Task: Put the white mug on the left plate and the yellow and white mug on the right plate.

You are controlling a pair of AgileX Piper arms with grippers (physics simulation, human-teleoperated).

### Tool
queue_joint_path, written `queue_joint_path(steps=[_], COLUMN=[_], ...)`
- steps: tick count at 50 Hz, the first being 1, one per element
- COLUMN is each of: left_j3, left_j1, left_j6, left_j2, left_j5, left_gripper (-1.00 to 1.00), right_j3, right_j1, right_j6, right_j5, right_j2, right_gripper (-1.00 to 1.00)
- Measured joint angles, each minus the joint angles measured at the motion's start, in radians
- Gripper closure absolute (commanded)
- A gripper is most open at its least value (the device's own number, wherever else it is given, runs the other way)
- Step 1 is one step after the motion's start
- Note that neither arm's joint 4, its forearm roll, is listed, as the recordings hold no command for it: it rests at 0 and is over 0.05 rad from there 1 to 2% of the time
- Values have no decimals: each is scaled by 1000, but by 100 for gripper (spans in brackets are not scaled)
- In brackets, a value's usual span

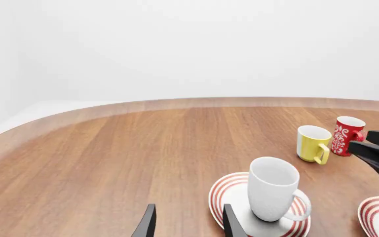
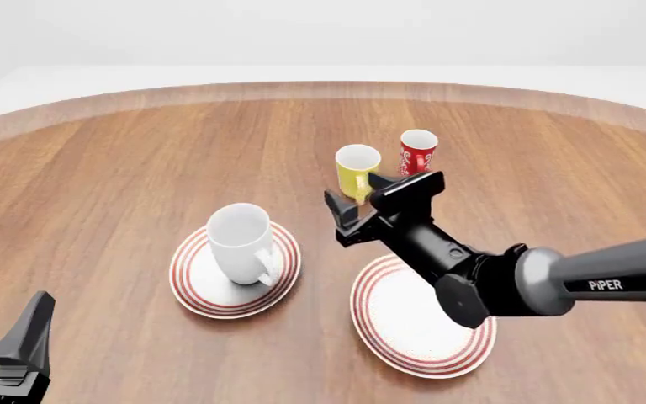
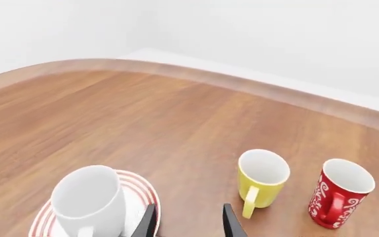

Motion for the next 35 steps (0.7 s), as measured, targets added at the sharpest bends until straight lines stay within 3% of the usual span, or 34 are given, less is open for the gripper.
queue_joint_path(steps=[35], left_j3=[0], left_j1=[0], left_j6=[0], left_j2=[0], left_j5=[0], left_gripper=[-100], right_j3=[-123], right_j1=[-143], right_j6=[29], right_j5=[-21], right_j2=[148], right_gripper=[-100])
